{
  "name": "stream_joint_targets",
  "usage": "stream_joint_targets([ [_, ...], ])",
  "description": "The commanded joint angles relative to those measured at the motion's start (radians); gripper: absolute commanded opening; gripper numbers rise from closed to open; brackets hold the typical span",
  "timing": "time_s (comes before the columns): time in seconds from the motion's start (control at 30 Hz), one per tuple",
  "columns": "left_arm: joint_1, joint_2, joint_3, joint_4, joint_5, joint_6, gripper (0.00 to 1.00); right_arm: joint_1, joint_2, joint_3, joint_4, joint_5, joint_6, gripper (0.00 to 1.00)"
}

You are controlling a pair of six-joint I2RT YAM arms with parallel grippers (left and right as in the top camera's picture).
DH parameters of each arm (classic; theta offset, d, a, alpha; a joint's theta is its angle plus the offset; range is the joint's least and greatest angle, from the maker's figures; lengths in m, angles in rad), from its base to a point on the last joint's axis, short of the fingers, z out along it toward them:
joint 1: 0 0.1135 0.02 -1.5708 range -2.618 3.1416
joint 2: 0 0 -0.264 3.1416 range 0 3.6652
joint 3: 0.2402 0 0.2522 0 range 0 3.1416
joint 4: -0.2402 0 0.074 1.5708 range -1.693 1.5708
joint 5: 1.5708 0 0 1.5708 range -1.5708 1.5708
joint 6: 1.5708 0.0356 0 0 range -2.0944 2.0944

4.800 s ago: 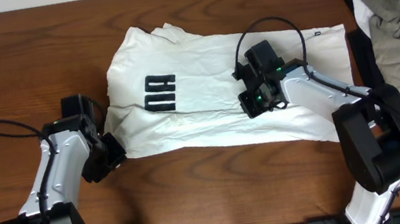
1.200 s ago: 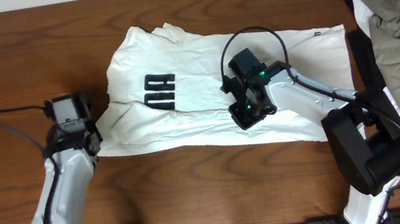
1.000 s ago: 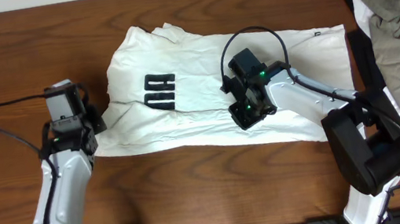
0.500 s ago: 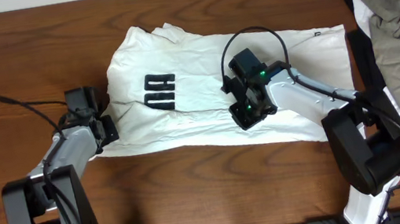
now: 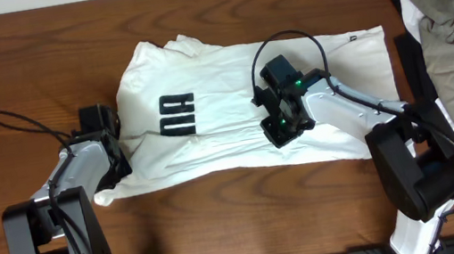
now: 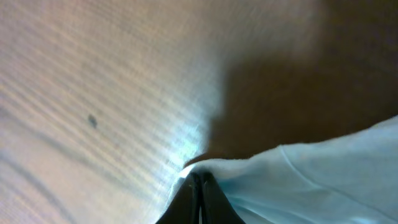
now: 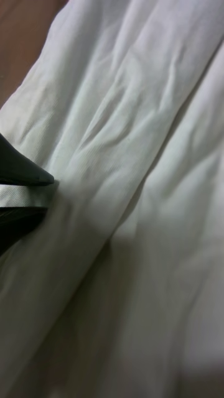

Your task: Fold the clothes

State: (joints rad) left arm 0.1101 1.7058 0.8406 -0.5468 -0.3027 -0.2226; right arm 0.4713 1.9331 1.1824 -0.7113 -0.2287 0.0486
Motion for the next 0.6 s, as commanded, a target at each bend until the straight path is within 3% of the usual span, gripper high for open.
stream_joint_targets([
  [0.0, 0.010, 0.043, -0.038, -0.048, 0.002, -0.062, 0.06, -0.010, 0.034, -0.011, -0.015, 0.045, 0.033, 0.12],
  [0.13, 0.009, 0.016, -0.035, -0.039, 0.003, -0.093, 0.06, -0.010, -0.007, 0.011, -0.044, 0.045, 0.033, 0.13],
  [0.33, 0.008, -0.177, 0.019, -0.039, 0.014, -0.086, 0.06, -0.030, -0.170, 0.097, -0.071, 0.080, 0.033, 0.18],
  [0.37, 0.008, -0.224, 0.034, -0.037, 0.029, -0.086, 0.17, -0.037, -0.203, 0.112, -0.071, 0.091, 0.034, 0.19],
  [0.4, 0.008, -0.262, 0.047, -0.035, 0.044, -0.086, 0.37, -0.046, -0.232, 0.126, -0.070, 0.101, 0.036, 0.20],
  [0.43, 0.008, -0.305, 0.061, -0.027, 0.063, -0.085, 0.48, -0.060, -0.276, 0.145, -0.070, 0.125, 0.050, 0.25],
  [0.5, 0.008, -0.372, 0.082, -0.006, 0.126, -0.061, 0.50, -0.084, -0.328, 0.161, -0.068, 0.153, 0.060, 0.36],
  [0.57, 0.008, -0.418, 0.097, 0.035, 0.254, -0.019, 0.53, -0.121, -0.380, 0.165, -0.067, 0.177, 0.060, 0.39],
])
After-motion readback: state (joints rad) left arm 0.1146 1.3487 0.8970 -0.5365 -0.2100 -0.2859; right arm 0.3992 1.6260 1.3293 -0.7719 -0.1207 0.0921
